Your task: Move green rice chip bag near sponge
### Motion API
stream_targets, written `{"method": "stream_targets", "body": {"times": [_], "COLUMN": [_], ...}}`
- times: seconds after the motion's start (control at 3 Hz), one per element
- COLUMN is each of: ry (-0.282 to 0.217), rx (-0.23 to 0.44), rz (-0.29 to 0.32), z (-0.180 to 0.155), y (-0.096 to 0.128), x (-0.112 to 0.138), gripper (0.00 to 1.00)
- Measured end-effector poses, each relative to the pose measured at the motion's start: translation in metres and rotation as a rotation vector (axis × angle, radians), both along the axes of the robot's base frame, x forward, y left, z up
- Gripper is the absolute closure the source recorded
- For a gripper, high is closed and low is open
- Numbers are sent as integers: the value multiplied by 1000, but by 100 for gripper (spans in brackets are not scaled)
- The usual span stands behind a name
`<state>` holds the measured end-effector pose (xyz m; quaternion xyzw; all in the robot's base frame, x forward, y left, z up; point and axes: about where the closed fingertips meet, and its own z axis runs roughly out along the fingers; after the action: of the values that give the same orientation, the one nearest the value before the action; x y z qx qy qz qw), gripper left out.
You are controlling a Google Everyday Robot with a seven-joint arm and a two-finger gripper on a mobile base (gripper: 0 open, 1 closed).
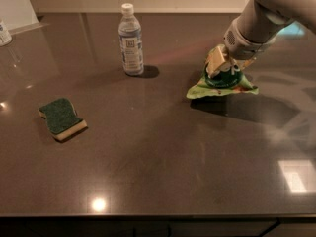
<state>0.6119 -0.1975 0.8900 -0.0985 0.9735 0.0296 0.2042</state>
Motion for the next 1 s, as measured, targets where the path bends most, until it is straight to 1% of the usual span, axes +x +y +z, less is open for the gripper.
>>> {"method": "stream_targets", "body": {"times": [0.33,0.67,1.0], "ry": [-19,-18,-14], "rx": [13,36,54], "rz": [25,47,67], "z": [10,17,21], "y": [8,18,26], "x": [-9,-18,-25], "gripper": [36,42,64]}}
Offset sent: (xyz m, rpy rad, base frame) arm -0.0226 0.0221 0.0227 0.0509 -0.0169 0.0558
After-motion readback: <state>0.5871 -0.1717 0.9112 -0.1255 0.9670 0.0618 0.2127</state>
